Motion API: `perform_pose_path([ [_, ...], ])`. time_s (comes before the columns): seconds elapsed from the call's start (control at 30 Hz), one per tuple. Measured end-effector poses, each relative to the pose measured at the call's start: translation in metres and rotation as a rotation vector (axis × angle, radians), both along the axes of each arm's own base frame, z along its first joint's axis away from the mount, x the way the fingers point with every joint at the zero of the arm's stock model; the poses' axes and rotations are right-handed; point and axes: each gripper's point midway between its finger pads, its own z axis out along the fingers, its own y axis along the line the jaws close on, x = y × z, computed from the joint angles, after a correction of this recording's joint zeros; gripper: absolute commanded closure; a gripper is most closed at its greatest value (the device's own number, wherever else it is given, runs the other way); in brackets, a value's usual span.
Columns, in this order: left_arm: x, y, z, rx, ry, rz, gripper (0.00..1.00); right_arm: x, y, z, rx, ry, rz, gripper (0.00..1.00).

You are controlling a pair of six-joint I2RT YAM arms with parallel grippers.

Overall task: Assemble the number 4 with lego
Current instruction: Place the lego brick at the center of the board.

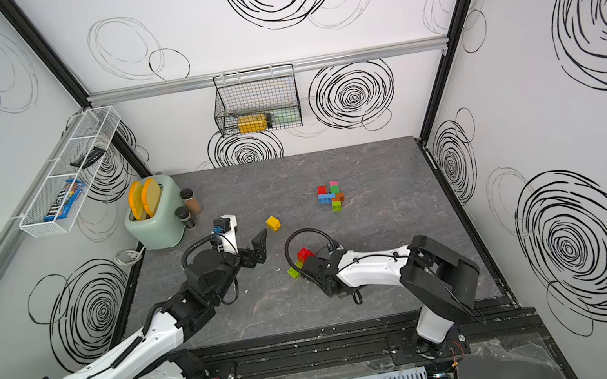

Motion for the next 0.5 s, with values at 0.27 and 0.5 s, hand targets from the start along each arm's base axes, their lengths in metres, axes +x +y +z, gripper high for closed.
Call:
perform_pose_path([
  [0.27, -0.002, 0.006, -0.004, 0.019, 0.011, 0.028, 0.04, -0.013, 0.002, -0.005, -0.112, -0.026, 0.06, 0.59],
  [0.5, -0.002, 0.008, -0.009, 0.035, 0.024, 0.038, 0.04, -0.017, 0.009, -0.005, -0.1, -0.007, 0.093, 0.6],
])
